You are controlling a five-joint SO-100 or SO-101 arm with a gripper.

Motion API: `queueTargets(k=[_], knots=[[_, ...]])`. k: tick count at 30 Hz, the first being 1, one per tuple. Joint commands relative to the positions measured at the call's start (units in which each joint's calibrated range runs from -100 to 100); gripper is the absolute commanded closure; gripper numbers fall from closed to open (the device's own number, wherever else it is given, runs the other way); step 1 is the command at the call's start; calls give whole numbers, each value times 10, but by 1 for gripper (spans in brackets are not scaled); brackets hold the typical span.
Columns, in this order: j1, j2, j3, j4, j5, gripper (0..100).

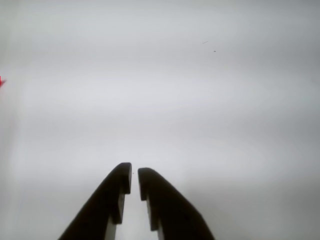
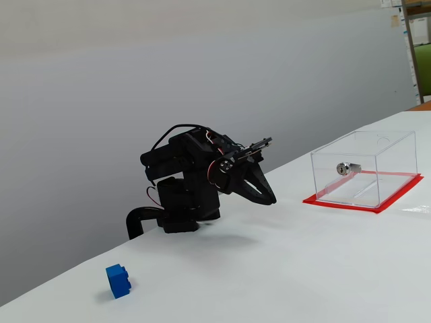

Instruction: Pick the blue lego brick and place it into the transparent box

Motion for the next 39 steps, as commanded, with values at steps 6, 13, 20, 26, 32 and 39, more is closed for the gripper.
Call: queueTargets(k=[6, 13, 20, 26, 32, 39], knots=[[0, -5, 8, 3, 0, 99], [-21, -5, 8, 2, 3, 99], [-98, -3, -40, 1, 4, 99], [-105, 48, -135, -4, 1, 99], [-103, 236, -299, -6, 3, 98], [-79, 517, -604, -6, 4, 98]])
